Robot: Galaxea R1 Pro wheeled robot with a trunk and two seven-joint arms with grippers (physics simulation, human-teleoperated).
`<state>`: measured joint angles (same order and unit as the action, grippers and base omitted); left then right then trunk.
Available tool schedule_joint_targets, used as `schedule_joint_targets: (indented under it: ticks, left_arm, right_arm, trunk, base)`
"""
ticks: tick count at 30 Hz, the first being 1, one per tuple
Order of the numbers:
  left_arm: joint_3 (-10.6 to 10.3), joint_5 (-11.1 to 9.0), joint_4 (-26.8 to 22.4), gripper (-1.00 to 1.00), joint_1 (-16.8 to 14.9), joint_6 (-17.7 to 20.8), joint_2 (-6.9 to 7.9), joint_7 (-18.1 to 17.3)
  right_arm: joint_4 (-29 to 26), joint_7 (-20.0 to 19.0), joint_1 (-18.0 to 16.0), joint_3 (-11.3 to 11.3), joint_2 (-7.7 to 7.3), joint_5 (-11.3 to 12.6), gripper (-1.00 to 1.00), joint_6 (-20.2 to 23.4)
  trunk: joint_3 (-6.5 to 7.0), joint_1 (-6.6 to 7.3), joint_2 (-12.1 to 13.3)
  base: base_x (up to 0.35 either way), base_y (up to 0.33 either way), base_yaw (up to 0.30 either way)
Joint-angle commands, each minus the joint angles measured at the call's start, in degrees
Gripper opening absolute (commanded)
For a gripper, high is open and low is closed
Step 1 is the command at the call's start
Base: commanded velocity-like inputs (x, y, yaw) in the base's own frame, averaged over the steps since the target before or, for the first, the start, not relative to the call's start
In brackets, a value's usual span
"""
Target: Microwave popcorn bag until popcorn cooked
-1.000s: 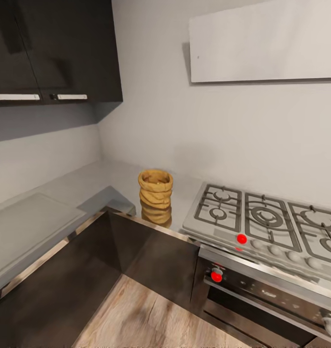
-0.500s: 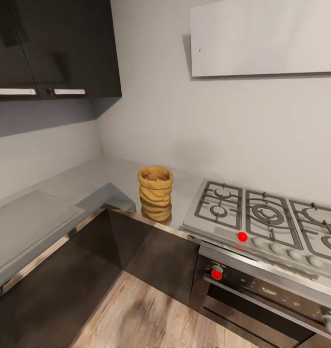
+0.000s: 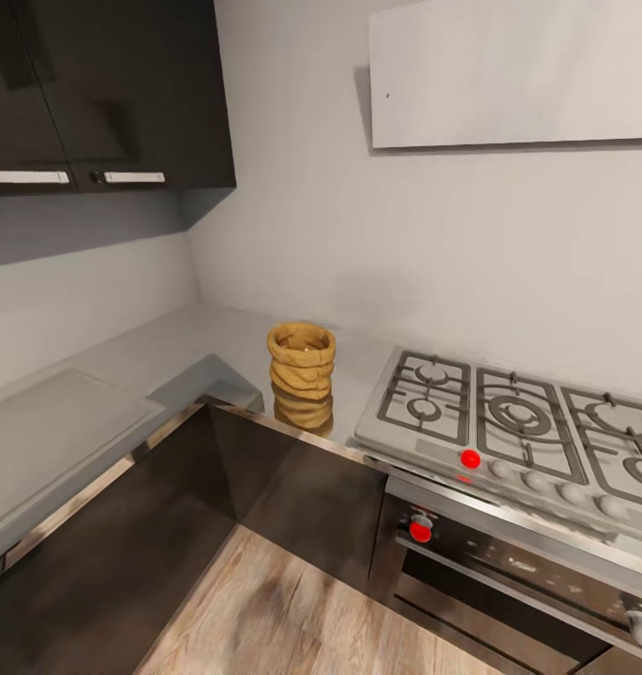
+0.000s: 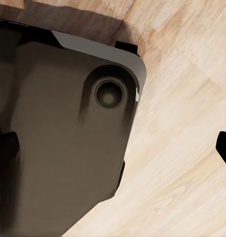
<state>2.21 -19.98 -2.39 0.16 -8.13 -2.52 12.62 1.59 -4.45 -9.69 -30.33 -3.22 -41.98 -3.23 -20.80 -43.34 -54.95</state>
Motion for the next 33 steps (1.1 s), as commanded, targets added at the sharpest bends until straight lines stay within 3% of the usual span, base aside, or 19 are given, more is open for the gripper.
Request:
schedule_joint_targets:
  ticks: [1,4,6,10,13,14,16,17,20,26,29,32,33]
  left_arm:
    - [0.20,-0.15,-0.08,1.00,0.02,-0.13,-0.03,0.12]
    - [0.18,-0.16,-0.08,1.00,0.02,-0.13,-0.02,0.12]
    - [0.17,-0.15,-0.08,1.00,0.02,-0.13,-0.02,0.12]
    - [0.16,-0.15,-0.08,1.00,0.02,-0.13,-0.02,0.12]
    - [0.16,-0.15,-0.08,1.00,0.02,-0.13,0.00,0.12]
    - [0.16,-0.15,-0.08,1.00,0.02,-0.13,0.03,0.12]
    - [0.16,-0.15,-0.08,1.00,0.02,-0.13,0.04,0.12]
    - [0.16,-0.15,-0.08,1.00,0.02,-0.13,0.05,0.12]
    - [0.16,-0.15,-0.08,1.00,0.02,-0.13,0.06,0.12]
    - [0.16,-0.15,-0.10,1.00,0.02,-0.13,0.06,0.12]
    - [0.18,-0.15,-0.08,1.00,0.02,-0.13,0.06,0.12]
    - [0.20,-0.15,-0.08,1.00,0.02,-0.13,0.06,0.12]
    - [0.20,-0.15,-0.08,1.00,0.02,-0.13,0.06,0.12]
  right_arm:
    - [0.12,-0.20,-0.06,-0.35,-0.11,-0.40,1.00,-0.10]
    - [-1.67,-0.64,0.01,-0.46,-0.23,-0.81,1.00,0.18]
    - [-6.55,-1.03,0.22,-0.44,0.68,-0.96,1.00,1.11]
    - [-19.73,-2.99,-0.10,3.75,9.04,-4.87,1.00,12.92]
    - [-29.98,-7.89,-0.17,8.98,13.16,-5.73,1.00,20.52]
    - [-34.84,-11.36,-0.30,12.65,13.22,-5.68,1.00,24.89]
    - [-41.86,-18.02,-1.43,17.98,13.22,-5.33,1.00,32.62]
    - [-44.37,-20.77,-2.39,19.39,13.22,-5.26,1.00,35.65]
    - [-51.73,-28.84,-7.10,22.22,13.22,-5.13,1.00,45.13]
    - [-61.30,-39.87,-18.90,27.10,13.22,-4.78,1.00,61.50]
    - [-65.15,-43.79,-24.65,30.52,13.22,-2.71,1.00,63.23]
    - [-67.18,-45.22,-30.37,34.95,13.22,1.71,1.00,63.23]
    - [-67.64,-45.47,-33.61,36.61,13.22,4.46,1.00,63.23]
  trunk:
    - [-0.05,0.00,-0.04]
    - [-0.05,0.00,-0.04]
    - [-0.05,0.00,-0.04]
    - [-0.05,0.00,-0.04]
    - [-0.05,0.00,-0.04]
    - [-0.05,0.00,-0.04]
    - [-0.05,0.00,-0.04]
    - [-0.05,0.00,-0.04]
    - [-0.05,0.00,-0.04]
    - [-0.05,0.00,-0.04]
    - [-0.05,0.00,-0.04]
    - [-0.05,0.00,-0.04]
    - [-0.05,0.00,-0.04]
  base:
    - [0.000,0.000,0.000]
    - [0.000,0.000,0.000]
    - [0.000,0.000,0.000]
    - [0.000,0.000,0.000]
    - [0.000,0.000,0.000]
    - [0.000,0.000,0.000]
    - [0.000,0.000,0.000]
    - [0.000,0.000,0.000]
    - [0.000,0.000,0.000]
    - [0.000,0.000,0.000]
    - [0.000,0.000,0.000]
    - [0.000,0.000,0.000]
    - [0.000,0.000,0.000]
